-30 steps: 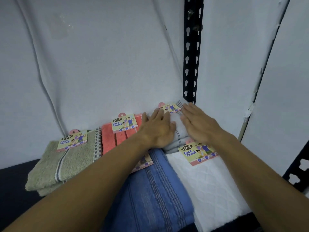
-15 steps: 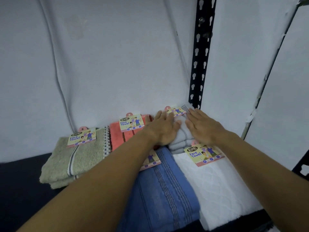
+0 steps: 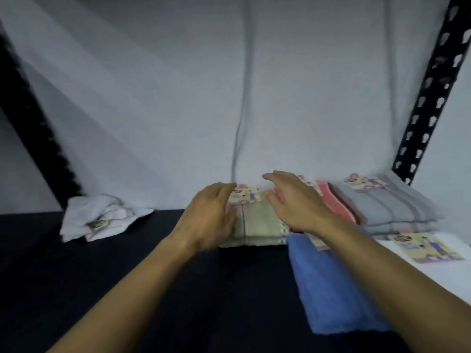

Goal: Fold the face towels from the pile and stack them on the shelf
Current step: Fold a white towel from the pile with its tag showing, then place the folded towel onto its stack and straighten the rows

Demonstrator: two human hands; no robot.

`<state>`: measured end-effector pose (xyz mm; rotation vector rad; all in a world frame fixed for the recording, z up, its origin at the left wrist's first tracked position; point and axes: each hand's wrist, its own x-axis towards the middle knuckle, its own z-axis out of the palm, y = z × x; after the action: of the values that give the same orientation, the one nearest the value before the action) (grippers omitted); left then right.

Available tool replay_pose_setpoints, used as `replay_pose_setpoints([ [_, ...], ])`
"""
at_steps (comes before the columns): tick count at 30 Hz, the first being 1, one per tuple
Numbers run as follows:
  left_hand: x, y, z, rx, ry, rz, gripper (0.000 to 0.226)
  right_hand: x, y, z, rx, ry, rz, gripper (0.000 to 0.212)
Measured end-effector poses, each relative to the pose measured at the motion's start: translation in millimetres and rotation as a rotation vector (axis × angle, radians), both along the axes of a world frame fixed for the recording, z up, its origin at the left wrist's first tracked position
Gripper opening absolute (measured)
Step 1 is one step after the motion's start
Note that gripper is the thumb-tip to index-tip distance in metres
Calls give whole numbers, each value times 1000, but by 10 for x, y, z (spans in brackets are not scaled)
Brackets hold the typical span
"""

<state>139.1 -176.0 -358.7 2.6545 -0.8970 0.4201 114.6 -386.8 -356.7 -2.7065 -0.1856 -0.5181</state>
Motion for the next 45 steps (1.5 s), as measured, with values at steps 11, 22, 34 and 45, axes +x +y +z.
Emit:
replay_pose_setpoints([
  [11, 198, 2262, -466, -105, 173, 548, 66, 544, 2037, -369, -38, 122, 260, 41],
  [22, 988, 2881, -781, -32, 216, 554, 59, 1380, 3064, -830, -206, 126, 306, 61],
  [34, 921, 2846, -847, -207, 200, 599, 19, 1641, 3427, -1055, -225, -103, 357, 45],
  [45, 25, 2406, -774, -530, 425, 539, 32, 661, 2695, -1036, -450, -304, 331, 53],
])
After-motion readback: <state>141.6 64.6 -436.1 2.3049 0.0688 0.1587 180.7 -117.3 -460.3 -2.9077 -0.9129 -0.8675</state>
